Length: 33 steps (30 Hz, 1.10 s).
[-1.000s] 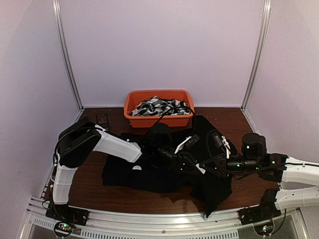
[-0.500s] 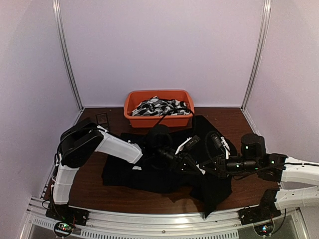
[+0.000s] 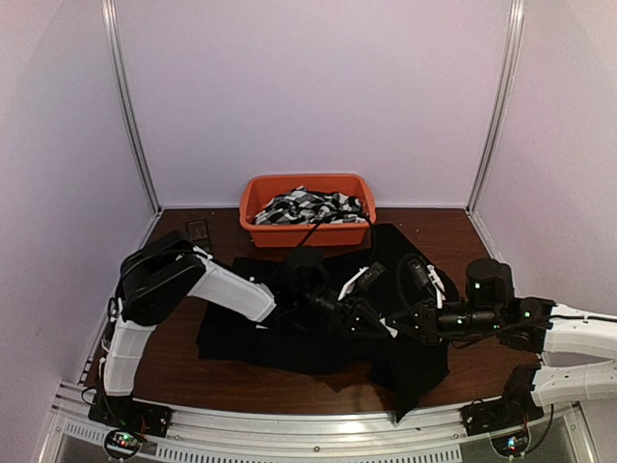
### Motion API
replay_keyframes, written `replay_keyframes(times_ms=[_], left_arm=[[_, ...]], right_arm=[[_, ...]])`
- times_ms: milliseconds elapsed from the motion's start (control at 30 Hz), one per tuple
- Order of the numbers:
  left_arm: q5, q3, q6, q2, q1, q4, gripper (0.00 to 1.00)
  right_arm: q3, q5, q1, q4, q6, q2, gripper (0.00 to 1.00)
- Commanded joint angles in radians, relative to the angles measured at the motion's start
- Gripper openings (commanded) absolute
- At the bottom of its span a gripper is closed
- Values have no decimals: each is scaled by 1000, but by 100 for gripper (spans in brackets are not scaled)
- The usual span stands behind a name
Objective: Pin the brooch onto the clothing
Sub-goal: Pin the clothing with brooches at the center of the board, then place the clothing with brooches at the center of the board.
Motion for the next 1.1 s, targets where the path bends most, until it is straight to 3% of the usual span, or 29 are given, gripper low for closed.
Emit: replay_keyframes(times_ms=[0,600,1067], left_arm=[[-33,-3,-64,17,9,177,9],[-154,-23,-60,23,10,137,8],[-246,4,109,-12,9,-162,6]], right_arm=[[-42,36,-7,-38,-16,3,0],[-63,54,8,-4,-28,-12,0],[-53,58,12,-6,-33,-12,0]])
